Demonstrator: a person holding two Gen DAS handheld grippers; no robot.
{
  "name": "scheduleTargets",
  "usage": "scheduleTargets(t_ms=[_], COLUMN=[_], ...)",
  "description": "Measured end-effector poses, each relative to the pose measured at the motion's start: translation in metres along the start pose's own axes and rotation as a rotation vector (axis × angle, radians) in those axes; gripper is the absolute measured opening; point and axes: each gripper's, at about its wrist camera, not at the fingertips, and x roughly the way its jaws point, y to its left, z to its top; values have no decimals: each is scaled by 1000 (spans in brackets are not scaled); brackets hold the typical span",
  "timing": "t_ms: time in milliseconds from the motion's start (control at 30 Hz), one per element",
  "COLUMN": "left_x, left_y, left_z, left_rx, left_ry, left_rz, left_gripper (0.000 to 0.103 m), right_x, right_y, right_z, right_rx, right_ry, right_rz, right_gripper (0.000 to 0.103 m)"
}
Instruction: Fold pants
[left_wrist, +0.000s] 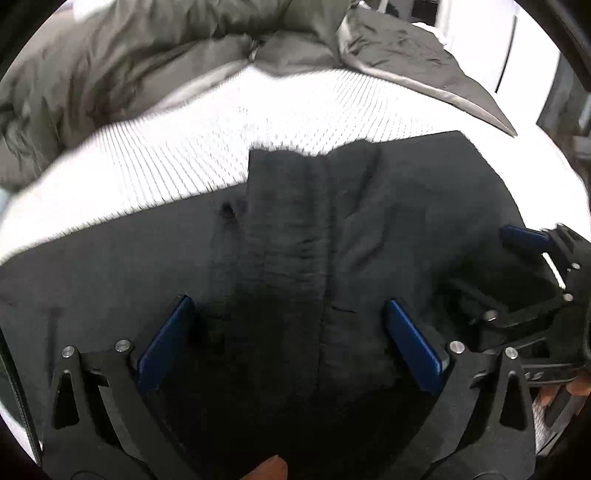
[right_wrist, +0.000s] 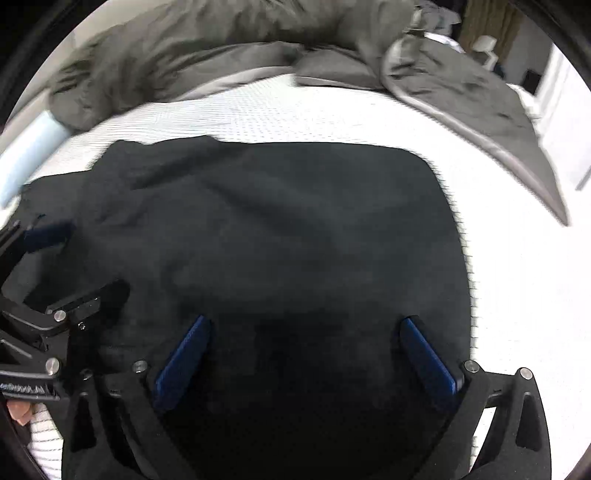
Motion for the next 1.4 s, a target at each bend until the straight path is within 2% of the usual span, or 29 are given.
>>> scheduleTargets(t_ms=[133,200,233,367,433,500,567,667,733,767,833,900,1067,1133,1167,1233,1300,1333,1367,1400], left_x=[4,4,2,-11,-8,9,24,27,27,28,27,22,8,29,37,47,46,46,45,45], left_y=[5,6,5,-4,-11,-14,-11,-2,-1,-2,-4,-3,0,-4,-4,2,9,11,12,11], left_z=[3,4,3,18,28,33,29,24,23,23,24,27,45,51,51,49,50,51,51,50], left_rx=[-28,-49,-57,-33,1,17,-2,-68,-74,-71,-66,-83,-93,-55,-46,-85,-122,-127,-131,-131], left_ry=[26,36,39,-35,-62,-26,20,21,19,13,16,28,-55,14,34,45,43,40,37,36], left_rz=[-22,-19,-13,42,99,126,102,40,37,42,49,50,45,106,102,55,19,14,11,6], left_gripper=[103,103,103,103,103,103,103,103,103,103,103,103,103,103,103,103,103,103,103,103], right_x=[-2,-10,-11,-23,-22,-7,1,-1,-4,-8,-3,-1,2,7,10,14,24,26,22,18], right_y=[-25,-21,-25,-31,-30,-18,-15,-22,-33,-36,-46,-44,-39,-42,-46,-45,-40,-41,-43,-43], right_z=[-1,-1,2,2,6,9,8,12,14,10,15,19,35,37,41,43,45,44,35,33], right_rx=[105,96,95,94,107,95,76,96,137,159,198,174,109,89,91,95,114,130,137,137], right_ry=[-3,-4,-12,-45,-31,21,28,43,42,38,35,43,9,17,17,13,13,12,6,-2], right_rz=[-77,-139,-143,12,47,2,-49,-112,-181,-177,-102,-36,-68,-95,-106,-119,-72,-45,-22,18], right_gripper=[103,103,103,103,103,103,103,103,103,103,103,103,103,103,103,103,103,96,83,80])
